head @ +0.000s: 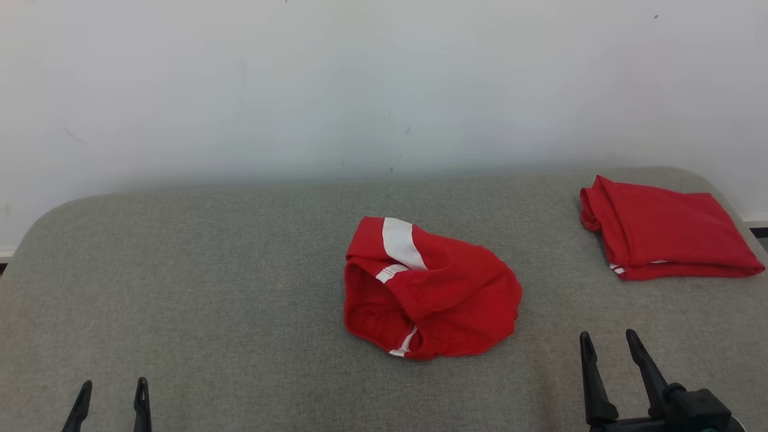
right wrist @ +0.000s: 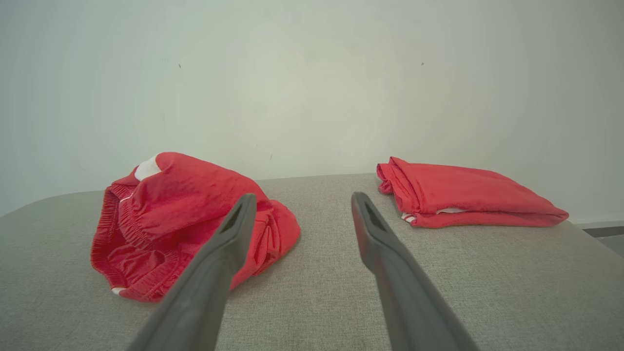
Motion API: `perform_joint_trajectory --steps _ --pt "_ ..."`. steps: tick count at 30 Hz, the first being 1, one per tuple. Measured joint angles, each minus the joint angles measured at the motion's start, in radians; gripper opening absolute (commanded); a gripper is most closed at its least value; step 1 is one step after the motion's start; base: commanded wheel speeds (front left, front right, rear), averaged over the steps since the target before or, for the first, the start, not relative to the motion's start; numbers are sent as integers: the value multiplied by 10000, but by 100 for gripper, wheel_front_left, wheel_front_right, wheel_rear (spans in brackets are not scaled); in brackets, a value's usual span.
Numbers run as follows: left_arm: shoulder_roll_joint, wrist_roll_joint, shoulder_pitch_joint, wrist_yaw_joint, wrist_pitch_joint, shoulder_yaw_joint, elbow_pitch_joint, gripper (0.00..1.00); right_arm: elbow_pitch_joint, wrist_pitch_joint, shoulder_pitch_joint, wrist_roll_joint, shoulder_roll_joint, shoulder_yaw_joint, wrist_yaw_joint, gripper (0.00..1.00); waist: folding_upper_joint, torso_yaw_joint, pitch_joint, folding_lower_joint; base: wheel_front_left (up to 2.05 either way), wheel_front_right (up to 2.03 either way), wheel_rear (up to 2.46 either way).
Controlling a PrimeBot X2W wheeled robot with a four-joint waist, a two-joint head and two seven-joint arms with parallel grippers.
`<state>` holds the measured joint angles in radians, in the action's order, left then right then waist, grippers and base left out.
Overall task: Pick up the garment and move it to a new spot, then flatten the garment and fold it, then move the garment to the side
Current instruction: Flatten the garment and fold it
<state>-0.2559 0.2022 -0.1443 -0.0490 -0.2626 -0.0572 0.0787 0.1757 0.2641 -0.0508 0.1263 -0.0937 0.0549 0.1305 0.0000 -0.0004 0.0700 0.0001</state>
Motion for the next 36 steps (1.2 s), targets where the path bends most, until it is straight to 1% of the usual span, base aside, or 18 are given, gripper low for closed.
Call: perform_joint_trajectory --steps 8,15,21,25,30,36 --pt "322 240 405 -151 0 -46 -188 100 -4 -4 109 15 19 -157 0 100 0 -166 -160 0 0 0 0" --pt "472 226 1324 -487 0 633 198 100 50 -8 352 27 69 -263 0 100 0 -700 -423 0 0 0 0" --pt "525 479 2459 -748 13 1662 1229 100 84 -6 599 56 157 -362 0 100 0 -1338 -782 0 0 0 0" --pt "525 729 3273 -765 25 2623 1904 100 27 -6 794 117 261 -334 0 100 0 -1732 -1201 1 0 0 0" --pt "364 1352 3946 -826 75 4015 2631 100 -54 -2 913 146 336 -226 0 100 1 -2263 -1695 1 0 0 0" --pt "12 2236 4428 -826 69 5200 3461 100 -148 -2 1032 148 397 -253 -2 100 1 -2817 -2172 0 0 0 0"
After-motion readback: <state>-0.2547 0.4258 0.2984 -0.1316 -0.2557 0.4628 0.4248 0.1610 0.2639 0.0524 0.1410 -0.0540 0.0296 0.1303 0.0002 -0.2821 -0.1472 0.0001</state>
